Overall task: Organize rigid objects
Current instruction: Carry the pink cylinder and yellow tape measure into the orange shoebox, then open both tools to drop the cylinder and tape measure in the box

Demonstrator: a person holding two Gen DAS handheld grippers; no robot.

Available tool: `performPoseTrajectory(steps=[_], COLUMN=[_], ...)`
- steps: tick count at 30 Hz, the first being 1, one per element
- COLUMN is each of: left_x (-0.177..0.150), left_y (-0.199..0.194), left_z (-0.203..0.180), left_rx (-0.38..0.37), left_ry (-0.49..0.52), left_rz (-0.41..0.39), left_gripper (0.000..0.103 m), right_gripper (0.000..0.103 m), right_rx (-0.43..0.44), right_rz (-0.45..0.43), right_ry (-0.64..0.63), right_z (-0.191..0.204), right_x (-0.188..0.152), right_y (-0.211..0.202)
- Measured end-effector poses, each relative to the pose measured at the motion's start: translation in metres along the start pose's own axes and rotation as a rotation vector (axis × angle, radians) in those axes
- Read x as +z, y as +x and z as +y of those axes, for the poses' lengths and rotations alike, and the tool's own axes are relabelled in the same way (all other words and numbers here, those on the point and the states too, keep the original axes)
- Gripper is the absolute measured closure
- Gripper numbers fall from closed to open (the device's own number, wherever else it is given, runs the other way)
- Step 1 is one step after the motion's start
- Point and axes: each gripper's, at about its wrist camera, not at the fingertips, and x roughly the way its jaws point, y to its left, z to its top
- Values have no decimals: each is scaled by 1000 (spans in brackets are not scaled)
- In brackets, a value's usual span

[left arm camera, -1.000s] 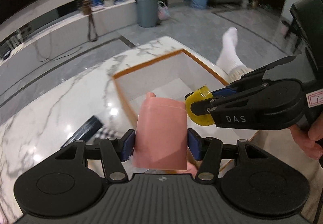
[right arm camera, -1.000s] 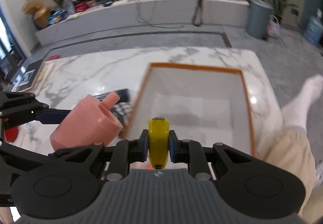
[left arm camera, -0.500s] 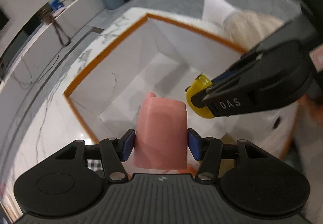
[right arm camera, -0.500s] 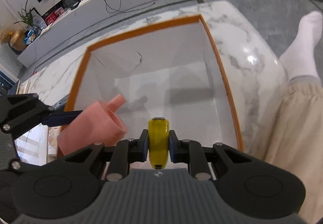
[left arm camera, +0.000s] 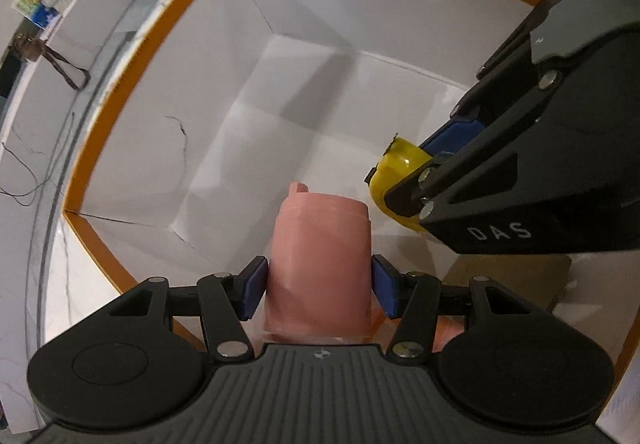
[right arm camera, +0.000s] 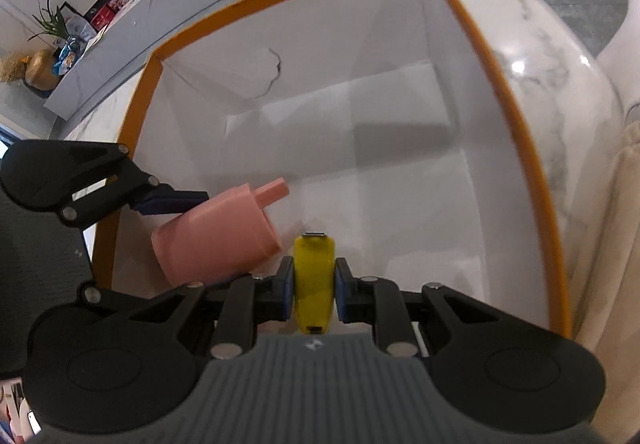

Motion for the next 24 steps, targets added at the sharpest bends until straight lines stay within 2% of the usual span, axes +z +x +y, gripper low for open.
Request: performPoseTrajectory(steps=[11, 17, 20, 24], left_x=[1, 0, 0, -1], left_y=[4, -1, -3, -12], left_z=[1, -2, -1, 1], left_rx=[-1, 8, 5, 23], left_ry=[0, 8, 1, -10], left_rz=[7, -3, -13, -30], left_gripper=[36, 33, 33, 35], right_gripper=[84, 78, 77, 80], right_rx=[13, -21, -58, -60], right_rz=[44, 10, -16, -18], right_ry=[-6, -22, -25, -19], right_z=[3, 8, 7, 5], right_x=[3, 6, 7, 7], right_y=[12, 7, 3, 3])
